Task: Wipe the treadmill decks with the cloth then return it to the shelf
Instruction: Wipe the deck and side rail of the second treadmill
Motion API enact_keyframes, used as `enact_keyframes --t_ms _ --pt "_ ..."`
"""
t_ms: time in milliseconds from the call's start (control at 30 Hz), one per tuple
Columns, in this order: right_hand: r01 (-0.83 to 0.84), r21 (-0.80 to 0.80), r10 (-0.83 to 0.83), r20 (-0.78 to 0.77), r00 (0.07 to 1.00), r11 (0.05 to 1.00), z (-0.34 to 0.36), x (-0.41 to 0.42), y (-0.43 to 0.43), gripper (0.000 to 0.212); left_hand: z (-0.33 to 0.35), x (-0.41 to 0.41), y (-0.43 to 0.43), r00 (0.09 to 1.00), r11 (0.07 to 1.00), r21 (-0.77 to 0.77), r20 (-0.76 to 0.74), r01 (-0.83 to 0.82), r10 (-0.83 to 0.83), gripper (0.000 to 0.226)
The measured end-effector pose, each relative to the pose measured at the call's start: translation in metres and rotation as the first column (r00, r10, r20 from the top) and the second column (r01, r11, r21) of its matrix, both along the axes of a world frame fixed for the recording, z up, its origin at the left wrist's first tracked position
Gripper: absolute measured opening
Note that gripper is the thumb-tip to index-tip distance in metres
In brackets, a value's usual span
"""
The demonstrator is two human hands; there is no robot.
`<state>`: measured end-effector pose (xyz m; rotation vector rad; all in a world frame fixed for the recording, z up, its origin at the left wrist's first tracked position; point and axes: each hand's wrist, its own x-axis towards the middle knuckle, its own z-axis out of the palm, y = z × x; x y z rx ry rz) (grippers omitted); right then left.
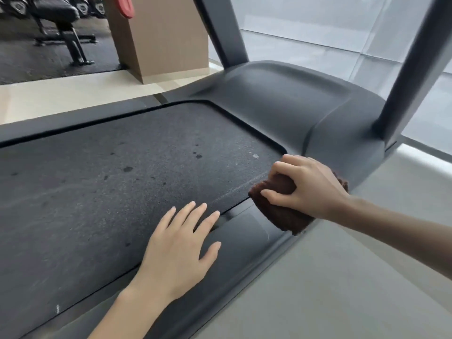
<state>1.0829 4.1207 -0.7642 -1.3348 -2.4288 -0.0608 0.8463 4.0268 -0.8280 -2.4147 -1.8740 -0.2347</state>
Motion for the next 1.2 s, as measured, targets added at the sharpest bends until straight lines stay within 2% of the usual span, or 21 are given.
enact_keyframes --t_ms 167,300,400,667,767,867,933,1033,1133,1200 --pt "-0.107 -0.047 0.108 0.026 0.994 0.993 -0.025 -0.025 0.028 0.035 -0.006 -0.014 -0.004 0.992 0.99 -0.076 0.03 -0.122 0.125 0.061" --pt "-0.089 -0.103 0.087 -0.021 0.996 0.991 -0.045 -0.04 0.048 0.036 -0.01 -0.015 0.002 0.984 0.98 -0.092 0.019 -0.177 0.179 0.062" --pt "-0.085 -0.099 0.079 -0.063 0.995 0.991 -0.064 -0.051 0.068 0.035 -0.015 -0.011 0.012 0.978 0.975 -0.079 0.017 -0.207 0.209 0.059" --pt "-0.099 -0.041 0.098 -0.01 0.995 0.994 -0.091 -0.053 0.129 0.036 -0.034 -0.006 0.054 0.951 0.95 -0.05 -0.015 -0.309 0.308 0.066" --pt "0.003 -0.099 -0.004 -0.014 1.0 0.995 -0.106 -0.046 0.134 0.037 -0.041 0.004 0.073 0.941 0.936 -0.106 0.013 -0.334 0.337 0.064" --pt "0.077 -0.091 -0.076 0.01 0.997 0.993 -0.111 -0.046 0.128 0.039 -0.045 0.011 0.069 0.946 0.935 -0.155 0.013 -0.319 0.324 0.067" --pt "0.086 -0.125 -0.081 0.038 0.996 0.989 -0.108 -0.046 0.125 0.039 -0.046 0.015 0.065 0.942 0.932 -0.185 0.071 -0.312 0.329 0.067" --pt "0.079 -0.077 -0.079 -0.001 0.997 0.994 -0.109 -0.044 0.127 0.04 -0.052 0.016 0.084 0.94 0.94 -0.143 0.105 -0.31 0.326 0.068" --pt "0.094 -0.012 -0.095 -0.057 0.994 0.995 -0.114 -0.048 0.128 0.043 -0.056 0.017 0.101 0.948 0.945 -0.151 0.094 -0.289 0.305 0.074" --pt "0.125 -0.033 -0.126 -0.05 0.991 0.992 -0.114 -0.049 0.129 0.04 -0.062 0.018 0.103 0.951 0.944 -0.172 0.081 -0.283 0.299 0.075"
